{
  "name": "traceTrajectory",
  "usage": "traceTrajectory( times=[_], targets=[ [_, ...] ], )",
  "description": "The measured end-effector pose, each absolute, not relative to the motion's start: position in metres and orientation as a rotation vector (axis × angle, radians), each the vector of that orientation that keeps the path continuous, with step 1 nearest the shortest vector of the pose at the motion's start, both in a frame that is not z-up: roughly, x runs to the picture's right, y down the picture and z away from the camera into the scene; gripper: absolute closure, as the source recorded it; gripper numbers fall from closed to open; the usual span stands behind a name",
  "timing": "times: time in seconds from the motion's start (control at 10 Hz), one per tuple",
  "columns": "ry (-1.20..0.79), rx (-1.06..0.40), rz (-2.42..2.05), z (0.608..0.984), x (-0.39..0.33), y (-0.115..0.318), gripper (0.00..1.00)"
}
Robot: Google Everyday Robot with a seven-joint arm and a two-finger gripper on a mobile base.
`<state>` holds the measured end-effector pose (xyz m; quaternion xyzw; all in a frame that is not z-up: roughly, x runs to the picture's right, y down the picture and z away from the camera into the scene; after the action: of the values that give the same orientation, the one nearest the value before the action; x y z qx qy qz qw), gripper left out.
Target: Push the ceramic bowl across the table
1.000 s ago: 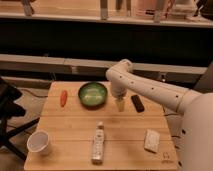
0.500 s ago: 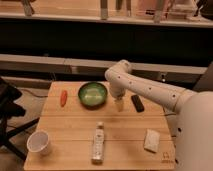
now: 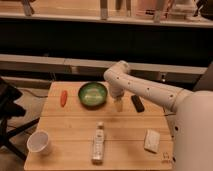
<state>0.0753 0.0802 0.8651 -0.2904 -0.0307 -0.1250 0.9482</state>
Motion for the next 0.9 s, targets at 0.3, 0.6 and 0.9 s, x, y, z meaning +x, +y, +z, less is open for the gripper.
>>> traceTrajectory(
  times=[0.3,0.6,0.9],
  targets=[
    [-0.059,-0.594,-0.255,0.8680,0.0747,0.0812,0.20],
    [-0.057,-0.599,-0.255,0.8719,0.0738,0.0824,0.20],
    [-0.054,-0.602,-0.257,0.8748,0.0729,0.0832,0.40]
  ],
)
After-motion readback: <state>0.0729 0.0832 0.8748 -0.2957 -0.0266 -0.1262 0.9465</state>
